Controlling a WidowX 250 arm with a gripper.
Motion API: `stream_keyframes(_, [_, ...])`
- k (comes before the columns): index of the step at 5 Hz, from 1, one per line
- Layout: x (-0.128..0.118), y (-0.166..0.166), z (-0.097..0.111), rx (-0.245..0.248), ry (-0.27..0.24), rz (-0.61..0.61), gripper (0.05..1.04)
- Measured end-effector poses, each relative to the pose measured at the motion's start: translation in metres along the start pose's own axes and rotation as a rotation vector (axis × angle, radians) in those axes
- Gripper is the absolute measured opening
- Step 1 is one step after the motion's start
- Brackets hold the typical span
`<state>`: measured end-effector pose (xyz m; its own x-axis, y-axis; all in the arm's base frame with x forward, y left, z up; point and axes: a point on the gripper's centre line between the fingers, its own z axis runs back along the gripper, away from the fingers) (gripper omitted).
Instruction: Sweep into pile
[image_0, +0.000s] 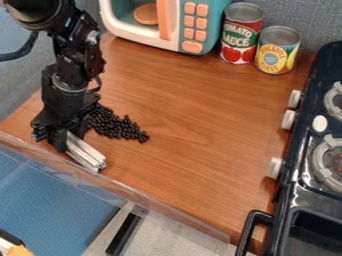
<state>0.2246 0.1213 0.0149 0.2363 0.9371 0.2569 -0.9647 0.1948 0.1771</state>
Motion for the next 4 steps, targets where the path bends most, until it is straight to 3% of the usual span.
stream_keyframes(2, [-0.004,0.006,0.001,-0.007,0.032,0.020,0.374])
stream_keyframes(4, [-0.001,-0.011,0.001,-0.073,0.049,-0.032,0.374])
